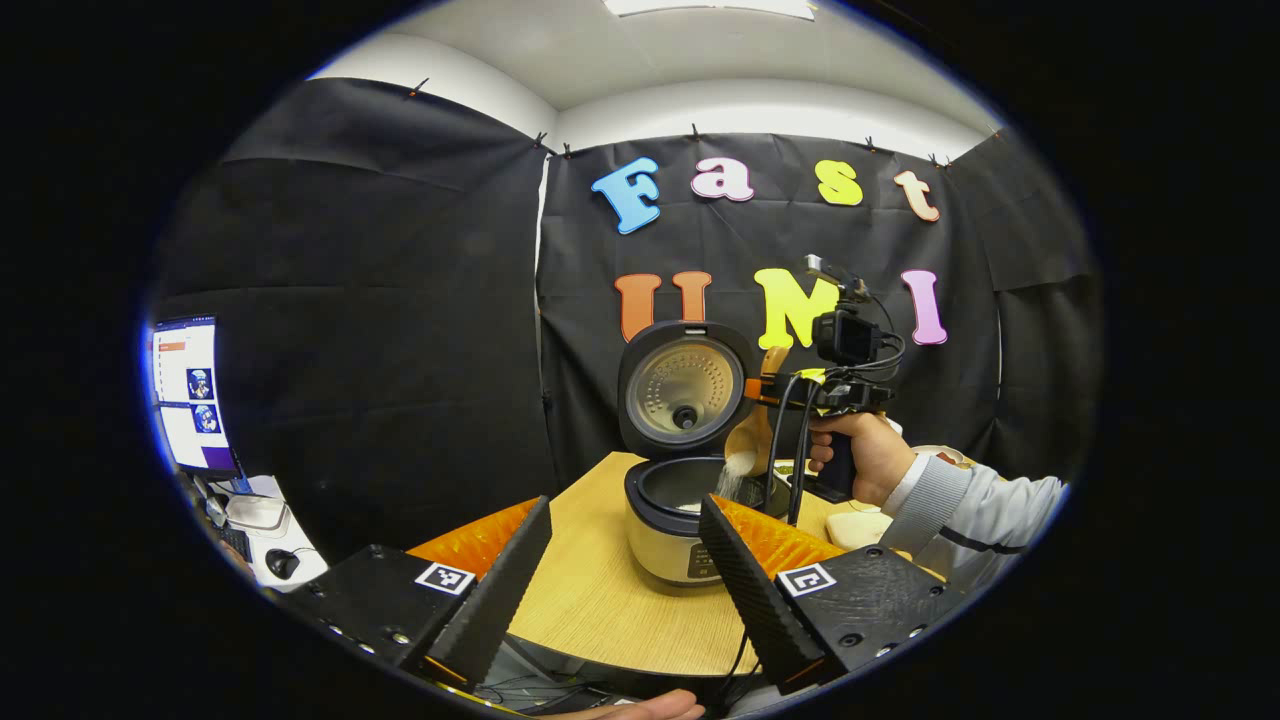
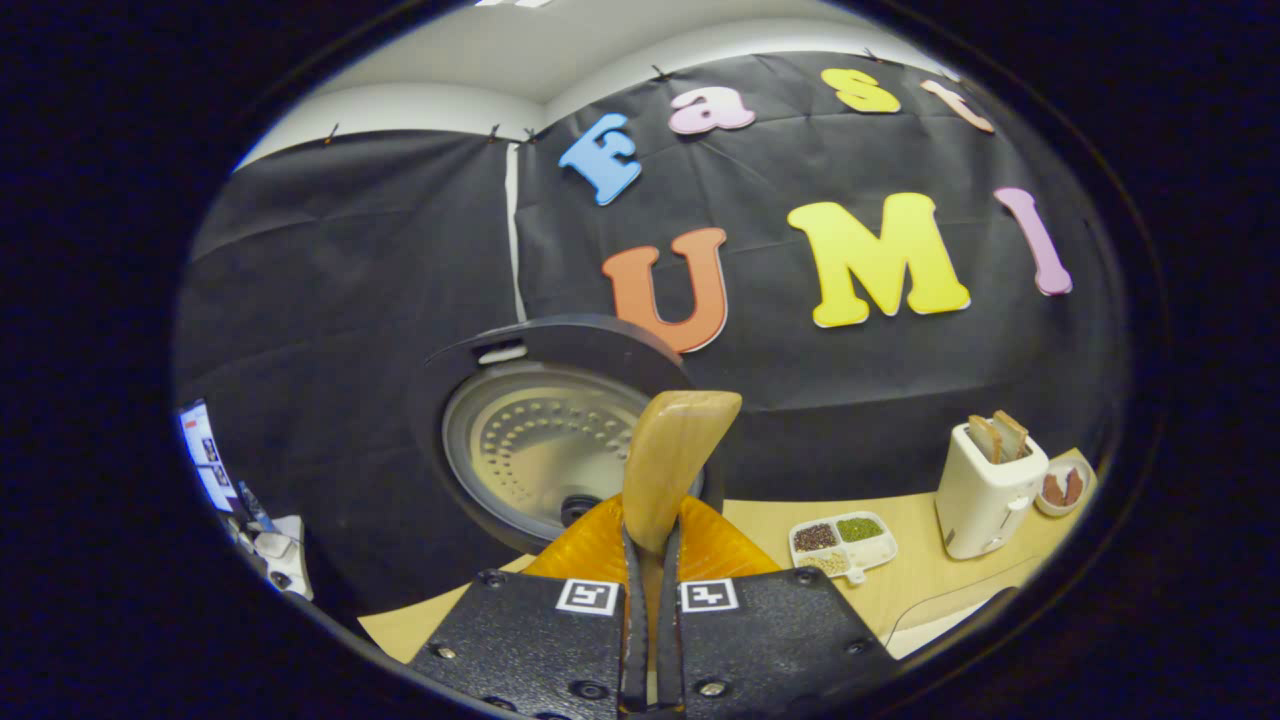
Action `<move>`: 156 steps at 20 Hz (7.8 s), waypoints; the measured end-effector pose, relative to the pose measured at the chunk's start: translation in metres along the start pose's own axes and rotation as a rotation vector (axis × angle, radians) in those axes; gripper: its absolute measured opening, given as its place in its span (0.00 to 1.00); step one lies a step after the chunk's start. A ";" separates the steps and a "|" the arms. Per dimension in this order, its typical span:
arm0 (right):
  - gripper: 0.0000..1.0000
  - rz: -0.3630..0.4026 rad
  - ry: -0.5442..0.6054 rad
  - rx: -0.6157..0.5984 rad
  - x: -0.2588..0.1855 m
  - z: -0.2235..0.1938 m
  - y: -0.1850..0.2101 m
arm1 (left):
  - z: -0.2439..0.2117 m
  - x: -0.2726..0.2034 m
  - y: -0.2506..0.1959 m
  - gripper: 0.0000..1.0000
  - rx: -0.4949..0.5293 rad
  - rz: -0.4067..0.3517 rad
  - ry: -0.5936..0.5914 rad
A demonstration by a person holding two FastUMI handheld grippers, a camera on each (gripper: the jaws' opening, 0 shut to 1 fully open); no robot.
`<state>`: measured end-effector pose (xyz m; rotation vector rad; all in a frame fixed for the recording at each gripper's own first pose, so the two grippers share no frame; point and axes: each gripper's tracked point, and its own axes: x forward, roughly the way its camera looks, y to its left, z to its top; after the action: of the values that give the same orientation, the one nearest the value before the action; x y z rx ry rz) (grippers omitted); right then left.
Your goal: Close the left gripper, press the button to open the rice cooker; take a wooden spoon from the chopstick holder with the right hand, scoop a spoonful of rice and pour it into the rice cooker, then put the wooden spoon back into the chopstick holder.
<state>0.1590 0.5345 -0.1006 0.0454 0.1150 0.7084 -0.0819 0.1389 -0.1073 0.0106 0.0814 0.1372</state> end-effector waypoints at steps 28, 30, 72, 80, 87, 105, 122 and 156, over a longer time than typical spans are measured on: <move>0.11 -0.156 -0.070 -0.209 -0.098 0.049 -0.124 | 0.023 0.010 -0.065 0.94 0.018 -0.083 -0.037; 0.12 -0.185 -0.075 -0.190 -0.111 0.053 -0.152 | 0.025 0.014 -0.077 0.94 0.023 -0.091 -0.041; 1.00 -0.779 -0.048 -0.003 -0.294 -0.030 -0.486 | 0.021 0.056 -0.183 0.96 0.052 -0.202 -0.041; 1.00 -0.781 -0.052 0.024 -0.328 -0.003 -0.443 | 0.034 0.070 -0.176 0.96 -0.008 -0.207 -0.048; 1.00 -0.735 -0.077 0.025 -0.366 0.016 -0.394 | 0.051 0.097 -0.160 0.96 0.023 -0.167 -0.046; 1.00 -0.607 -0.106 -0.046 -0.411 -0.004 -0.294 | 0.190 0.168 -0.129 0.96 0.040 -0.157 -0.162; 1.00 -0.478 -0.178 0.014 -0.393 -0.014 -0.269 | 0.205 0.356 -0.087 0.96 -0.014 -0.052 -0.149; 1.00 -0.469 -0.240 0.004 -0.450 -0.007 -0.221 | 0.009 0.233 -0.098 1.00 -0.068 0.006 0.237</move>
<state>-0.0385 0.0738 -0.0850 0.1028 -0.1018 0.2302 0.1626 0.0736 -0.1184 -0.0731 0.3129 0.1472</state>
